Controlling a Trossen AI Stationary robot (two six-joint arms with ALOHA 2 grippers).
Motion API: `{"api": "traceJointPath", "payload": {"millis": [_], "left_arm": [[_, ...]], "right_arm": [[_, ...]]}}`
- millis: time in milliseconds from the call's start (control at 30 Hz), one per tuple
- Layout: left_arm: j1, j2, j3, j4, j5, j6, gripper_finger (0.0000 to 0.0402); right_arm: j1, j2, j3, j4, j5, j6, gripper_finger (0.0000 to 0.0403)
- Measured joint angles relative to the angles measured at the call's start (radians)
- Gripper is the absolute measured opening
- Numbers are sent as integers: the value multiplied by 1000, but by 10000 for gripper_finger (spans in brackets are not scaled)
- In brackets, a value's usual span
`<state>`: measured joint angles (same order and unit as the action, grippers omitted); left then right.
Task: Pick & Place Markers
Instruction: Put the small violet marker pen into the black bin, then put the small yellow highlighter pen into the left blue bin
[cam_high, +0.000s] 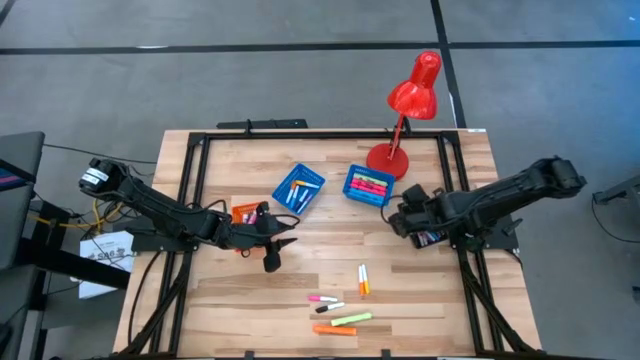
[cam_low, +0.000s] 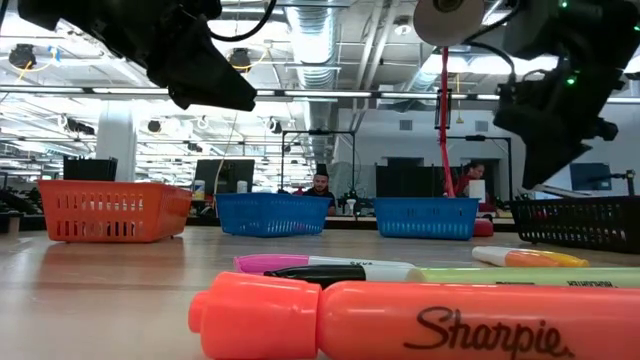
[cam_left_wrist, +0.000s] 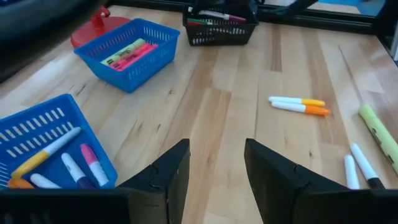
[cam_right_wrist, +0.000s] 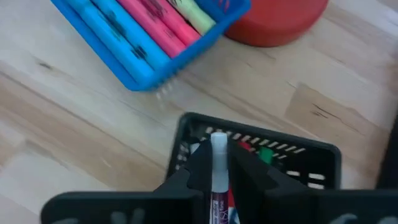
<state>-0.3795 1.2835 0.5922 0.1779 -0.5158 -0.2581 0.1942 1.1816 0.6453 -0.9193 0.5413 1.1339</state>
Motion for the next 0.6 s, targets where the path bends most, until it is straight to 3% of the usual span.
{"api": "traceJointPath", "payload": {"millis": [400,600], "left_arm": [[-10,0,0,3,1,-27,150],[-12,0,0,3,1,-38,150]], "right_arm": [[8,14,15,1,-18,-7,121],[20,14,75,179,-54,-130,147]]}}
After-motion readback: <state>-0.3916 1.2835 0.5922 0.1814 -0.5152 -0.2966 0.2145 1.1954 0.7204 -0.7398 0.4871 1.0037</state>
